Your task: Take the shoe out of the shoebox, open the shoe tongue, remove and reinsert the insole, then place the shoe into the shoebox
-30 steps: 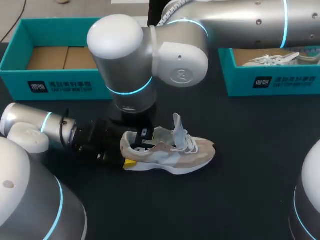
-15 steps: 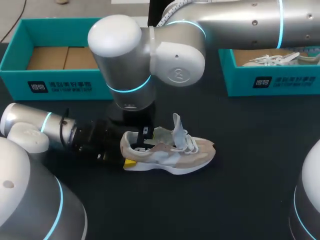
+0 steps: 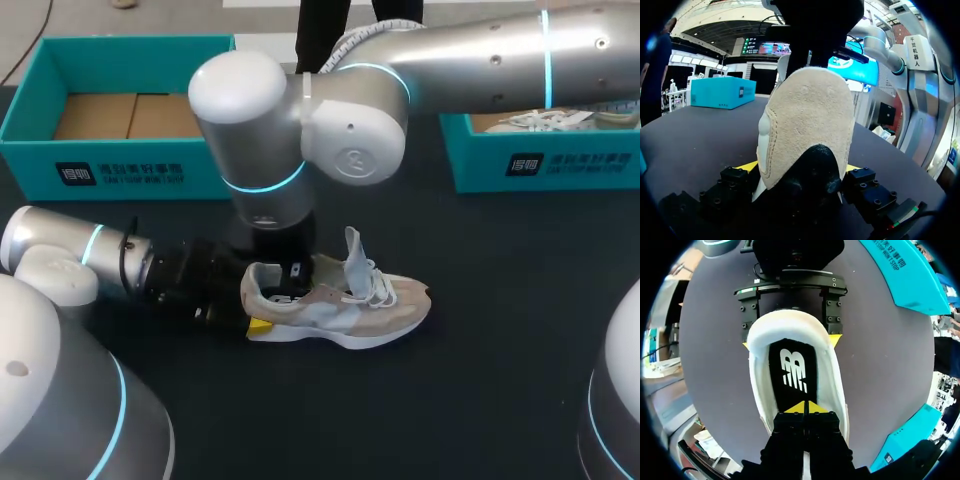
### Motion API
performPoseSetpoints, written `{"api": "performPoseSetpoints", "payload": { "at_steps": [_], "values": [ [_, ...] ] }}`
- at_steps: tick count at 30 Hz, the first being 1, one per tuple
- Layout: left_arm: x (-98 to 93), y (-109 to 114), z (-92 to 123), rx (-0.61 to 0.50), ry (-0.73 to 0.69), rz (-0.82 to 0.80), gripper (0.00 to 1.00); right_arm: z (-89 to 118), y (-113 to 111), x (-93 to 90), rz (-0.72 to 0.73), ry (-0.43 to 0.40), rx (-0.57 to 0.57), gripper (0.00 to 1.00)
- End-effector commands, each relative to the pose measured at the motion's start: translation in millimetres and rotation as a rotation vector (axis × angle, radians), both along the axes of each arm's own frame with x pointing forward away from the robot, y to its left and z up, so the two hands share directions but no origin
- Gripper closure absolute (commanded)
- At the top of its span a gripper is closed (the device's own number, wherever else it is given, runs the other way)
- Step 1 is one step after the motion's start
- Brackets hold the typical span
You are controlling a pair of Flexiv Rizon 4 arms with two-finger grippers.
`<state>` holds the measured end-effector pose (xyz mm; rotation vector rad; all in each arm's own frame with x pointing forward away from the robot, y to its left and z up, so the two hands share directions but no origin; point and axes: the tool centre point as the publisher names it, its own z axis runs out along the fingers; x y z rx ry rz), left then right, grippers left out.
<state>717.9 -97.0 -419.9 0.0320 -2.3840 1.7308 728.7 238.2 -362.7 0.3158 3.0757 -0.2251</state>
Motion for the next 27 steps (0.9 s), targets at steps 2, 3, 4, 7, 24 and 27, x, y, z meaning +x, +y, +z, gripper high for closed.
{"api": "performPoseSetpoints", "payload": {
  "at_steps": [2, 3, 4, 7, 24, 27],
  "values": [
    [0.4, -1, -7, -0.001, 0.0, 0.002, 1.0, -6, -10, 0.0, -0.014, 0.01, 0.003, 1.0],
    [0.4, -1, -7, -0.001, 0.0, 0.002, 1.0, -7, -11, -0.7, -0.017, 0.011, 0.0, 1.0],
    [0.4, -1, -7, -0.001, 0.0, 0.002, 1.0, -7, -12, -1.9, -0.017, 0.011, -0.001, 1.0],
    [0.4, -1, -7, -0.001, 0.0, 0.002, 1.0, -6, -14, -5.6, -0.024, 0.018, 0.007, 1.0],
    [0.4, -1, -7, -0.001, 0.0, 0.002, 1.0, -15, -8, 2.2, -0.062, 0.036, 0.061, 0.84],
    [0.4, -1, -7, -0.001, 0.0, 0.002, 1.0, -16, -12, 5.0, -0.074, 0.032, 0.071, 0.8]
  ]
}}
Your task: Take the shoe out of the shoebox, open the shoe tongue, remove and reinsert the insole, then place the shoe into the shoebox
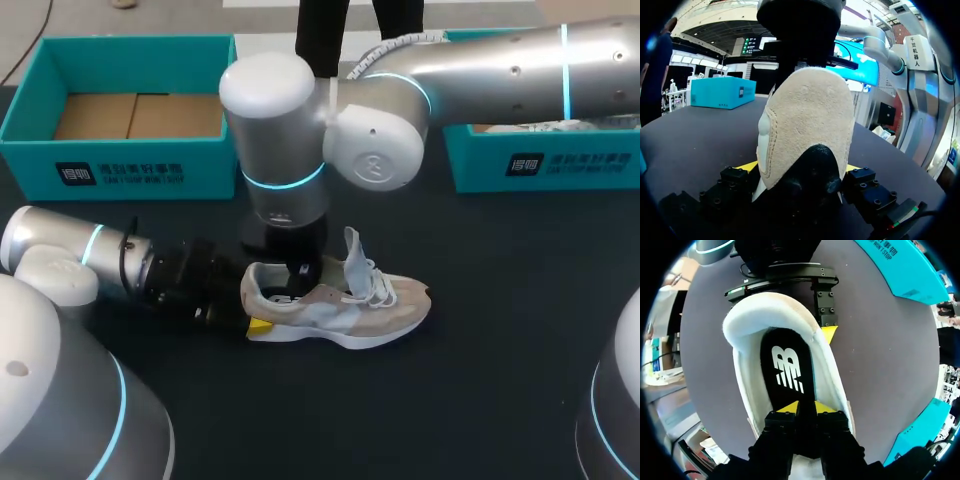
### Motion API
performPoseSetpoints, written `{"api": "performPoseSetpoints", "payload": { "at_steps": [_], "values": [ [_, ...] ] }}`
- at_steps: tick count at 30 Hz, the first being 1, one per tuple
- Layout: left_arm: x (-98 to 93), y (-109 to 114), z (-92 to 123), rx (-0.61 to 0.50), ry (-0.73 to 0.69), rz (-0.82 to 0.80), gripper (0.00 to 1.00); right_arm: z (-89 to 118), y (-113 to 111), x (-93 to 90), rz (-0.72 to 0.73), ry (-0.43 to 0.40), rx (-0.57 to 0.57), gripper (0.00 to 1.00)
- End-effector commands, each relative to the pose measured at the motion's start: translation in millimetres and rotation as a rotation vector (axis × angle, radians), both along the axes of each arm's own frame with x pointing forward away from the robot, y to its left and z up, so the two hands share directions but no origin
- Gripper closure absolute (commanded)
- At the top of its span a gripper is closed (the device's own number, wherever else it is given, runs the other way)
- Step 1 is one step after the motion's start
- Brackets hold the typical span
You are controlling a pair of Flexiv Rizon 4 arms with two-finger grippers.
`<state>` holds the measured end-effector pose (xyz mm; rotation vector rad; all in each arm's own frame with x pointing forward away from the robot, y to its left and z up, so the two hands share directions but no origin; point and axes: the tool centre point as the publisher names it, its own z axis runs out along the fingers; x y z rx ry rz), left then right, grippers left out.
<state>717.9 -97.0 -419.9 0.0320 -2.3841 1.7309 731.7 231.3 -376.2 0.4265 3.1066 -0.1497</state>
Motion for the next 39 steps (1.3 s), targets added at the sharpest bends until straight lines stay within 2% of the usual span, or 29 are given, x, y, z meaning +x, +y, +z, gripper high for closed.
{"api": "performPoseSetpoints", "payload": {
  "at_steps": [1, 5, 18, 26, 30, 31, 32, 35, 39],
  "values": [
    [0.4, -1, -7, -0.001, 0.0, 0.002, 1.0, -2, -6, 2.2, -0.007, 0.0, 0.017, 0.78],
    [0.4, -1, -7, -0.001, 0.0, 0.002, 1.0, -4, -7, 4.4, -0.013, -0.004, 0.023, 0.79],
    [0.4, -1, -7, -0.001, 0.0, 0.002, 1.0, -23, -6, 3.8, -0.003, 0.032, 0.028, 0.7],
    [0.4, -1, -7, -0.001, 0.0, 0.002, 1.0, -35, 0, 1.2, 0.004, 0.053, 0.04, 0.72],
    [0.4, -1, -7, -0.001, 0.0, 0.002, 1.0, -44, 1, -8.2, 0.012, 0.075, 0.042, 0.79],
    [0.4, -1, -7, -0.001, 0.0, 0.002, 1.0, -44, 1, -11.0, 0.012, 0.08, 0.043, 0.91],
    [0.4, -1, -7, -0.001, 0.0, 0.002, 1.0, -45, 1, -12.6, 0.012, 0.082, 0.043, 0.99],
    [0.4, -1, -7, -0.001, 0.0, 0.002, 1.0, -46, -2, -19.7, 0.015, 0.09, 0.039, 1.0],
    [0.4, -1, -7, -0.001, 0.0, 0.002, 1.0, -43, -9, -19.3, -0.009, 0.084, 0.037, 1.0]
  ]
}}
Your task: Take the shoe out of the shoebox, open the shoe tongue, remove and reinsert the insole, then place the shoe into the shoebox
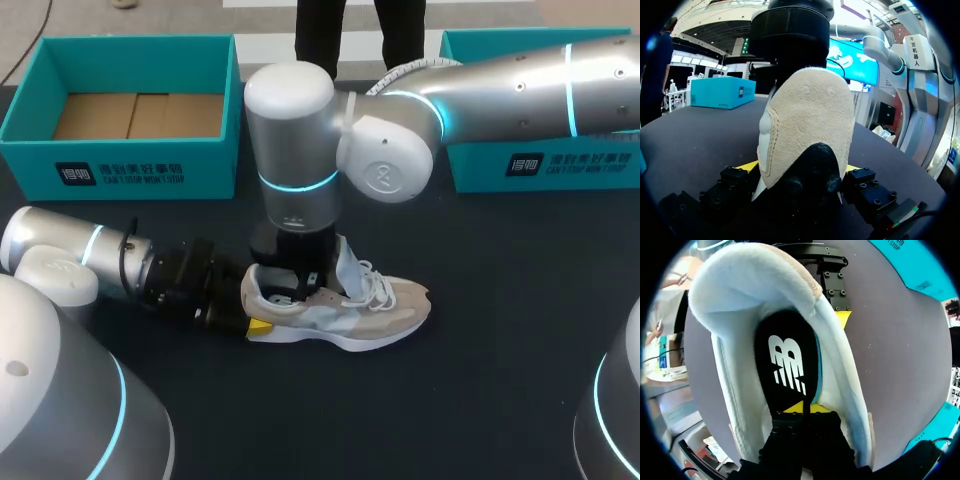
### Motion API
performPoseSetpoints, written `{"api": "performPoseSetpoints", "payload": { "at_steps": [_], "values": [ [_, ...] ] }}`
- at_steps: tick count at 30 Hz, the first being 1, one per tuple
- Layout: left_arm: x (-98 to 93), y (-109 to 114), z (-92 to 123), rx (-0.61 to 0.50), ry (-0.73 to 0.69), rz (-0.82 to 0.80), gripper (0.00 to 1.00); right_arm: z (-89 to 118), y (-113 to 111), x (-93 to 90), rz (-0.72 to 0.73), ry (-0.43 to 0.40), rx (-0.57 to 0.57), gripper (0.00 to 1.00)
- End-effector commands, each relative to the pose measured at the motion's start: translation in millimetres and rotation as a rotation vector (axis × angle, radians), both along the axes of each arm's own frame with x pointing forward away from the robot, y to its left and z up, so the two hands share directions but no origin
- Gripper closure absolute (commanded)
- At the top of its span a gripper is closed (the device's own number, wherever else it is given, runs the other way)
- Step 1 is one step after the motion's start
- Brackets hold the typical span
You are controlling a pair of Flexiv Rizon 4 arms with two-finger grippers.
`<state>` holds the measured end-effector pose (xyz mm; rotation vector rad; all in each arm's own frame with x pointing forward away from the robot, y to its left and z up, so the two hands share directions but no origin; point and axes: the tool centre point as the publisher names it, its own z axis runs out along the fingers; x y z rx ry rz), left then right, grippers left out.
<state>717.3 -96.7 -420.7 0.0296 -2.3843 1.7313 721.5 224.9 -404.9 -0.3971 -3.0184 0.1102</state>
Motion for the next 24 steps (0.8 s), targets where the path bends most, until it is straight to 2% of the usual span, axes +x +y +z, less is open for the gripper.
{"api": "performPoseSetpoints", "payload": {
  "at_steps": [1, 11, 24],
  "values": [
    [1.0, -1, -6, -0.001, 0.002, 0.003, 1.0, -12, -4, -8.3, -0.018, -0.012, -0.001, 1.0],
    [1.0, -1, -6, -0.001, 0.002, 0.003, 1.0, 39, -12, 6.2, -0.034, -0.11, 0.077, 1.0],
    [1.0, -1, -6, -0.001, 0.002, 0.003, 1.0, 68, -25, 16.7, -0.034, -0.152, 0.118, 1.0]
  ]
}}
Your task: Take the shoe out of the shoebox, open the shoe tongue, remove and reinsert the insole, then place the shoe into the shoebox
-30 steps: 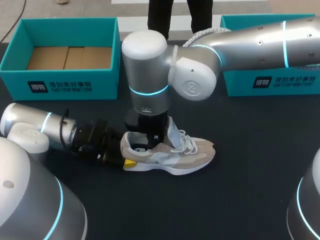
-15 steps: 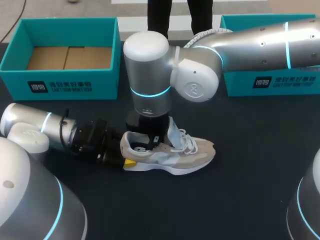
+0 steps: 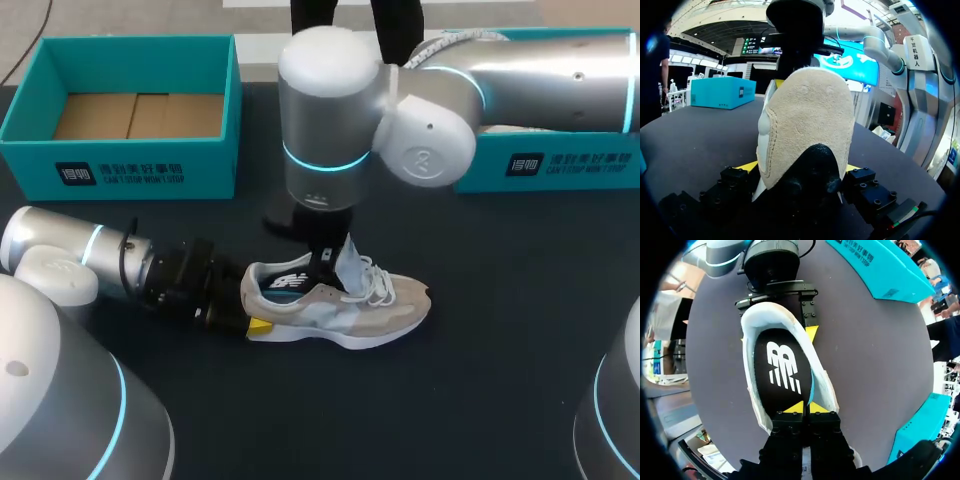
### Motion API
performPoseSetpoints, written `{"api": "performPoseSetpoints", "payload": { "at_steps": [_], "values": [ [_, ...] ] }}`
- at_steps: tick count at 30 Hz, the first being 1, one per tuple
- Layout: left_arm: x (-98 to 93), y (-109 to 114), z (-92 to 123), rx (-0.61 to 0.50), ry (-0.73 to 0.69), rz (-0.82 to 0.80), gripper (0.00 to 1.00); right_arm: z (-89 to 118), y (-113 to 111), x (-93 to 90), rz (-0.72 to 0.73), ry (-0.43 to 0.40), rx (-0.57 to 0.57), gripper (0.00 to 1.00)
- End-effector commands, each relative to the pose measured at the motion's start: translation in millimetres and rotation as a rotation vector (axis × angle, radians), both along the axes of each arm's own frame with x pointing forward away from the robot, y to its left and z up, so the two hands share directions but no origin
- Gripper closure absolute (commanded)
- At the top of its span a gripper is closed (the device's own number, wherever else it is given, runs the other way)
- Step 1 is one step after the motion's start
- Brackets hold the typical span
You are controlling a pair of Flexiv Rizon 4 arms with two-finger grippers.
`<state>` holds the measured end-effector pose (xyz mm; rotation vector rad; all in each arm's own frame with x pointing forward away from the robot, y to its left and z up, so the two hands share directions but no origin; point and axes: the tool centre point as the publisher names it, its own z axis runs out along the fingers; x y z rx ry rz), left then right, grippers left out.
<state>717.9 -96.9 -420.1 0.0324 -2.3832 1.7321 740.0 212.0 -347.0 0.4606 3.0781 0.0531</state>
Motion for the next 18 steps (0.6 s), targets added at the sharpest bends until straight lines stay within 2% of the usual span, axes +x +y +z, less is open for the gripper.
{"api": "performPoseSetpoints", "payload": {
  "at_steps": [1, 13, 18],
  "values": [
    [0.4, -1, -7, 0.0, 0.0, 0.001, 1.0, 11, -14, -1.6, 0.003, -0.017, 0.029, 1.0],
    [0.4, -1, -7, 0.0, 0.0, 0.001, 1.0, 26, -24, -9.4, 0.017, -0.034, 0.067, 1.0],
    [0.4, -1, -7, 0.0, 0.0, 0.001, 1.0, 33, -10, -14.1, 0.057, -0.023, 0.096, 1.0]
  ]
}}
